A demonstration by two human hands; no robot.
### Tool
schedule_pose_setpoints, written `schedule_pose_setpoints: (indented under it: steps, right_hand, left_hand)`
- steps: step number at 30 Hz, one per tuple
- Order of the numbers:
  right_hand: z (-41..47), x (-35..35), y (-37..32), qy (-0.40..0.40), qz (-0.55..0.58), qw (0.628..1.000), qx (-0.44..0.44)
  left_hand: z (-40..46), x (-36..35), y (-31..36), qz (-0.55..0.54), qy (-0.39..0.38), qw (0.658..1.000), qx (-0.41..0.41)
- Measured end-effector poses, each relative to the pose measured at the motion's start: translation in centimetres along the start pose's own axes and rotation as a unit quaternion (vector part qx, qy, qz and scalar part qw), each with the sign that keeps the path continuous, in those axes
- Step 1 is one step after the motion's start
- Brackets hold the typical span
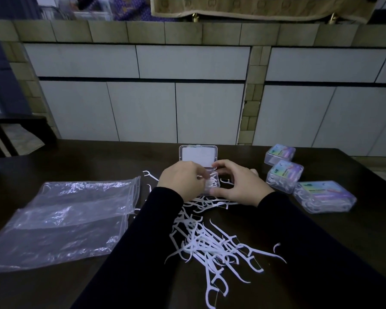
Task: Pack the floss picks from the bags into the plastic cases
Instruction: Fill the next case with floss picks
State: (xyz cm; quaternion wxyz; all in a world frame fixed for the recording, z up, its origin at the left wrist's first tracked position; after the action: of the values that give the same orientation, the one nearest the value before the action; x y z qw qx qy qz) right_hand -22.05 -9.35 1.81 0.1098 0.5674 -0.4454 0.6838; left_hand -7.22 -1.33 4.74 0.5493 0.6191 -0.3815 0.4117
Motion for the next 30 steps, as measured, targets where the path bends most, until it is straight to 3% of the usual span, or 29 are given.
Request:
schedule_pose_setpoints:
  steps: [4, 9, 16, 22, 30]
  right_hand:
    - [-0.2, 0.1, -0.1, -0.006, 0.002, 1.000, -0.003]
    - [-0.2, 0.1, 0.1, -0.006, 0.007, 1.000, -0.002]
    - [0.0, 0.1, 0.2, -0.010, 0.011, 1.000, -0.006]
    - [0.0, 0.1, 0.3, -0.013, 0.021, 1.000, -0.007]
    - [-0.1, 0.1, 0.2, -0.009, 0.001, 1.000, -0.011]
  left_hand:
    - [0.0, 0.4, -0.3, -0.048, 0.015, 0.999, -0.002]
    - [0.0, 0.0, 0.0, -0.023, -0.006, 1.000, 0.004]
    - [-0.2, 1.1, -1.8, -0.072, 0.052, 0.996, 0.031]
    - [-0.6, 1.4, -3.6, -0.158, 0.003, 0.987, 0.038]
    - [0.2, 0.7, -3.4, -0.110, -0.022, 0.994, 0.000]
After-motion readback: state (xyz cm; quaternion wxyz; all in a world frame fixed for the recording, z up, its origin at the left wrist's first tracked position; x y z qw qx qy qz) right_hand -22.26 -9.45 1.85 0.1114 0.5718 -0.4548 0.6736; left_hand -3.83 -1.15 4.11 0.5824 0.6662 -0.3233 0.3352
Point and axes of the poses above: each hand's wrist, its own z-axis towards the middle knuckle, its own x-axis out of the back of the hand, y = z × x, the point moved 1 cm from there along z, towards the middle knuckle, and after that the axes turned 14 degrees about -y, right-handed, at the moved point
